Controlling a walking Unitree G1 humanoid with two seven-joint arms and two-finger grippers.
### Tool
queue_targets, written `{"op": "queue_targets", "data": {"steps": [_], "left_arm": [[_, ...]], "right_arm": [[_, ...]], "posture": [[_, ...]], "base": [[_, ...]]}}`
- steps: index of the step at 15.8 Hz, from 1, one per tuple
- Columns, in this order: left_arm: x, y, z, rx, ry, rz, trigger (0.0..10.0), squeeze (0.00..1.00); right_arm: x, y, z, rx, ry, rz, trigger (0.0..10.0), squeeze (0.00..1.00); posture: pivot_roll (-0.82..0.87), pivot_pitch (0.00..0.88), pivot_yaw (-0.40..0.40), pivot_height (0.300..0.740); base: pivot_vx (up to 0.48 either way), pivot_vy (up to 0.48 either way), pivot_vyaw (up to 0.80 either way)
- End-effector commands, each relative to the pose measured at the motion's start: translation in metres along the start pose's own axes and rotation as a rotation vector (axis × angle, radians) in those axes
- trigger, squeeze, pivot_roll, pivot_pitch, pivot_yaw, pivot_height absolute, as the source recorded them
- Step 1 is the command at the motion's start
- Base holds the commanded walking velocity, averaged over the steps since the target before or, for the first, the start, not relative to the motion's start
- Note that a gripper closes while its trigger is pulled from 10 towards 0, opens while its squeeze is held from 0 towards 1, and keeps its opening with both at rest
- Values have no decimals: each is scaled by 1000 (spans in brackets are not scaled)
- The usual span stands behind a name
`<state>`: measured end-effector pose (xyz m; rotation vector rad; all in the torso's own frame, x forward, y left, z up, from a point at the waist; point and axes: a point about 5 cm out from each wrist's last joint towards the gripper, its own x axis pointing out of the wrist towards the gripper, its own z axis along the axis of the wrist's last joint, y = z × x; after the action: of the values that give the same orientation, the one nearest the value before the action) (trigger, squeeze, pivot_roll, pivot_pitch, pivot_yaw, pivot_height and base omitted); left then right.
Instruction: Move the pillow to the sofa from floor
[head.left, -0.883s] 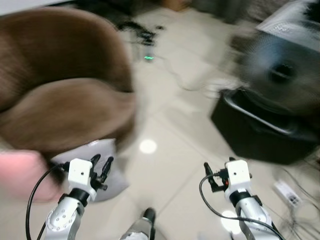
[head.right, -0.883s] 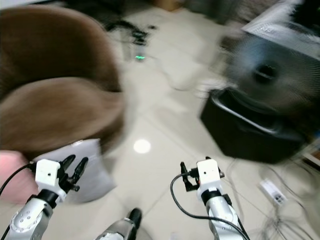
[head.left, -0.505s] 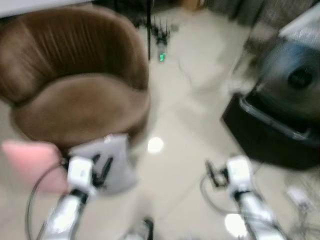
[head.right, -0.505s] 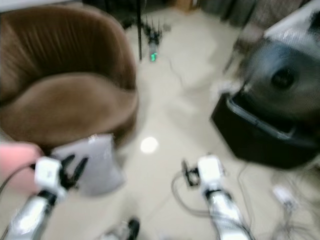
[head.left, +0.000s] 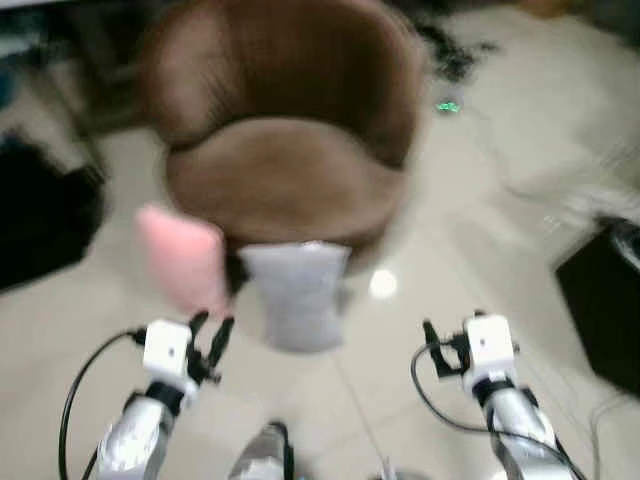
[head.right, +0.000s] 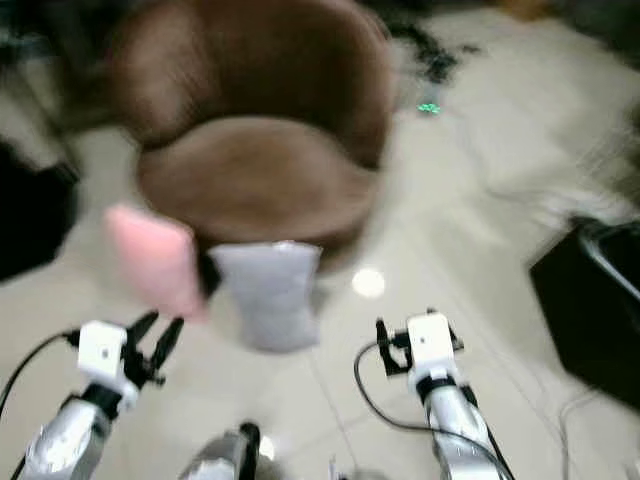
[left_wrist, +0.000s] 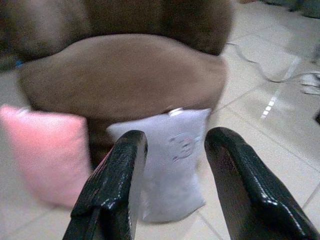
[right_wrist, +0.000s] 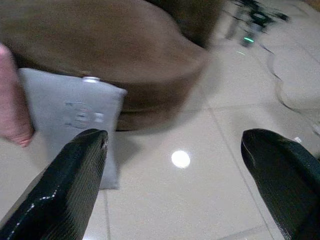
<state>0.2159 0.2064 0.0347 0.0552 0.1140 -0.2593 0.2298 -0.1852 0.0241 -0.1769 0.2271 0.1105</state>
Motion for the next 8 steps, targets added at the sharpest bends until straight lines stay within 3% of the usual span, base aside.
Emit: {"op": "queue_targets", "data": {"steps": [1,4,8], "left_arm": [[2,0,0,3,4,-14,10000,0],[2,1,2,6,4,-12,10000,0],[1,3,3,34,7,-9,10000,0]], "right_arm": [[-1,-1,-1,16,13,-6,10000,333],[0,-3,0,33,16,-17,10000,231],[0,0,1,26,17,-19,10000,224]], "posture": [[44,211,-42,740],[51,205,-51,740],[61,200,-57,740]], "base": [[0,0,788],[0,0,0],[0,0,0]]}}
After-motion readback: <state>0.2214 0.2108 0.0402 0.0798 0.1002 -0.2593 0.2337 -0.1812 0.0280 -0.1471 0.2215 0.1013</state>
